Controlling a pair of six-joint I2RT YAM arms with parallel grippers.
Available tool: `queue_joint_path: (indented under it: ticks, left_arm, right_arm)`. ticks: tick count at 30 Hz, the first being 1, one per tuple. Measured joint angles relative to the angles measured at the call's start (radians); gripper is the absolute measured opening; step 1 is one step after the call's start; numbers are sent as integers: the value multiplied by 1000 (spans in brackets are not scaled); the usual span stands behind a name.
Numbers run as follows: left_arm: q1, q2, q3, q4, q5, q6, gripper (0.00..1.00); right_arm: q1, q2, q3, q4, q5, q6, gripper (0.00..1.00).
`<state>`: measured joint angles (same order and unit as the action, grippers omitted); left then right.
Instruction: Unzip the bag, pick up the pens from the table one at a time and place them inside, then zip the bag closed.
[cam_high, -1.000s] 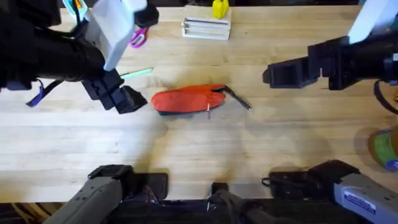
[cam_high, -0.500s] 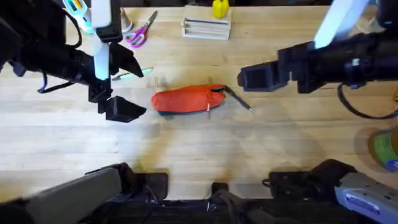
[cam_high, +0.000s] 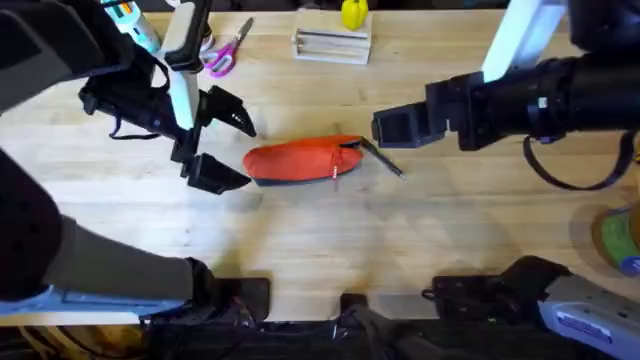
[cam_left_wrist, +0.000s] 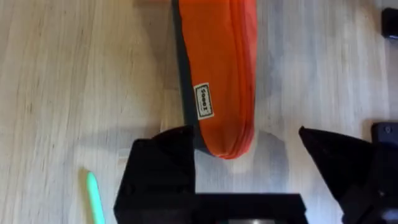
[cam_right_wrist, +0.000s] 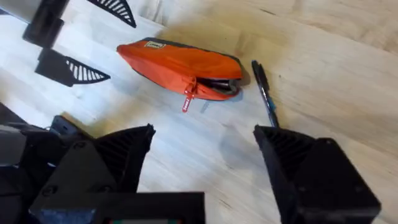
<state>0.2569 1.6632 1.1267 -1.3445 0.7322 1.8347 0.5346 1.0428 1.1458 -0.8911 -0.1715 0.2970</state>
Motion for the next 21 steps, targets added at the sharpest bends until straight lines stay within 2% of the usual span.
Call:
queue_joint_path:
  ticks: [5, 11, 20, 21]
  left_arm:
    - [-7, 46, 0, 13, 36, 8, 992]
    - [-25, 87, 0, 36, 44, 10, 993]
    - [-26, 92, 0, 37, 51, 12, 989]
    - [-25, 92, 0, 38, 53, 12, 875]
  right_arm:
    - [0, 0, 0, 18, 3, 4, 994]
    - [0, 0, 0, 26, 3, 10, 994]
    - [0, 0, 0, 26, 3, 14, 994]
    - [0, 0, 0, 26, 3, 20, 994]
